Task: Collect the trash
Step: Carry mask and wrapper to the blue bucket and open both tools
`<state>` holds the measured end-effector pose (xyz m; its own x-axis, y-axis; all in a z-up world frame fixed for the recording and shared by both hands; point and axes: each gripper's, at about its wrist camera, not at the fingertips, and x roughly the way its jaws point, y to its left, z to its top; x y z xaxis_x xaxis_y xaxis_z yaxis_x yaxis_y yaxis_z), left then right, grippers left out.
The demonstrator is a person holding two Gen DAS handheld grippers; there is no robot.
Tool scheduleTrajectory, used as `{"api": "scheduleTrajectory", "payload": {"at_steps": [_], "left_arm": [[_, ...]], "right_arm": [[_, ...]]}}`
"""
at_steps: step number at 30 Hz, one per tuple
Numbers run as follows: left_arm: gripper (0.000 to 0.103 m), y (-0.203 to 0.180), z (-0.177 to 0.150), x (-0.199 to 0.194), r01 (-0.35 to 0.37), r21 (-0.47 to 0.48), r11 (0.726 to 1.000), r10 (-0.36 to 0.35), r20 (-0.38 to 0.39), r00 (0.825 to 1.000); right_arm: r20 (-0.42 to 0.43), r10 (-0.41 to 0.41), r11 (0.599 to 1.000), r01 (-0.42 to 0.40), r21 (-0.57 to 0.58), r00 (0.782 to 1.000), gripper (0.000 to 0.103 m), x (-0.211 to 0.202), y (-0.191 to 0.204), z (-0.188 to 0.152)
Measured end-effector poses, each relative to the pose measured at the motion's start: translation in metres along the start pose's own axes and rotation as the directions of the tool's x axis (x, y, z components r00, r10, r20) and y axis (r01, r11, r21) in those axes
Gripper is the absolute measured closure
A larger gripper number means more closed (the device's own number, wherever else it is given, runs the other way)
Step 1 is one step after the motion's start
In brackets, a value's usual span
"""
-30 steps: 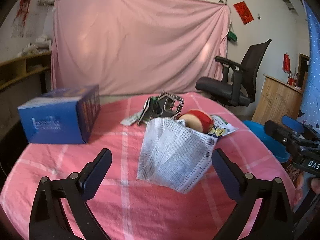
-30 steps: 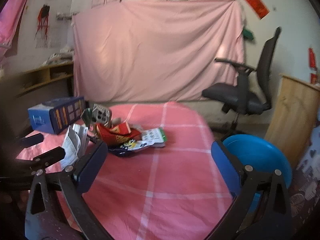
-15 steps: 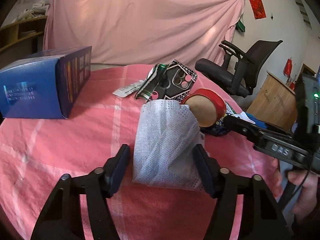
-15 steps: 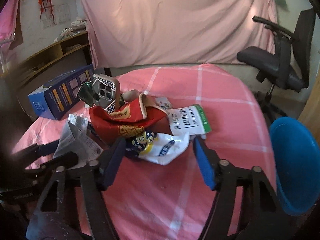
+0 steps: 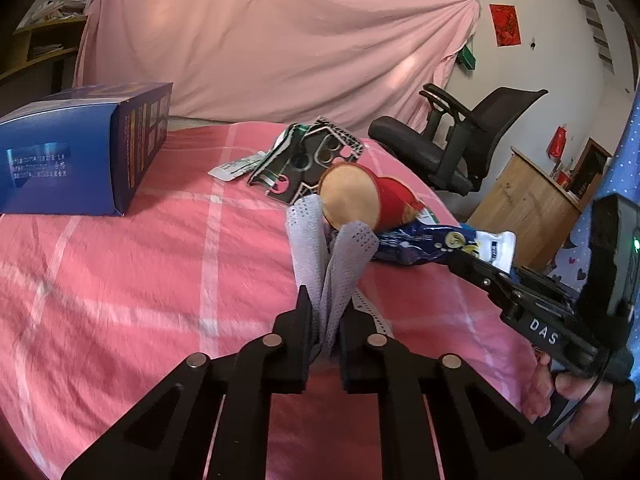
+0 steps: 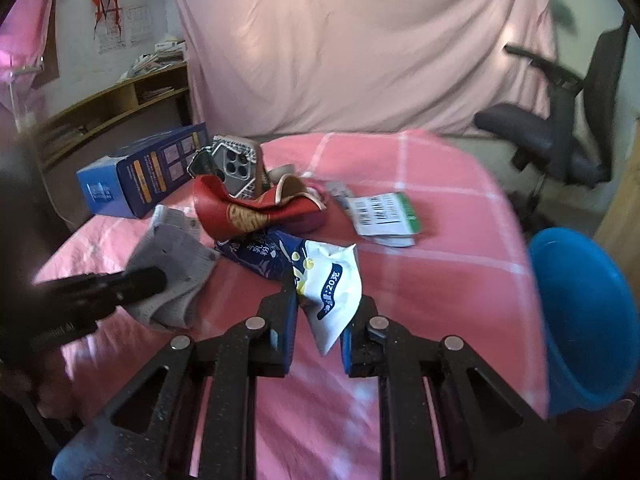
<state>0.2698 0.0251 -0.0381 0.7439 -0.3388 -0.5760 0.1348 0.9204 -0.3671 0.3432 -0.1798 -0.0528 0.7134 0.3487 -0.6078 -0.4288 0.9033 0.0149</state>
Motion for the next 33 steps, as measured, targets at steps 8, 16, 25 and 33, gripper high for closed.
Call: {"api": "scheduleTrajectory", "payload": {"at_steps": [8, 16, 25, 33], "left_arm": [[0.098, -0.029, -0.013, -0.022, -0.012, 0.03, 0.999, 0.01, 0.069, 0.998], [0.098, -0.055, -0.015, -0.034, -0.04, 0.057, 0.998, 0.032, 0.138, 0.99], [0.098, -0.112, 0.021, -0.021, 0.018, 0.173, 0.985, -0.063, 0.259, 0.964], [0.097, -0.161, 0.062, 0.008, 0.076, 0.271, 0.96, -0.167, 0.328, 0.93]], "right_arm": [[0.077, -0.005, 0.998, 0.0, 0.063, 0.997, 0.06, -0.035, -0.007, -0.024], [0.243, -0.062, 0.994, 0.038, 0.103, 0.968, 0.061, -0.075, -0.015, -0.025], [0.471, -0.218, 0.973, 0.155, 0.168, 0.855, 0.061, -0.123, -0.036, -0.01], [0.569, -0.371, 0.928, 0.281, 0.243, 0.734, 0.061, -0.144, -0.069, 0.01]]}}
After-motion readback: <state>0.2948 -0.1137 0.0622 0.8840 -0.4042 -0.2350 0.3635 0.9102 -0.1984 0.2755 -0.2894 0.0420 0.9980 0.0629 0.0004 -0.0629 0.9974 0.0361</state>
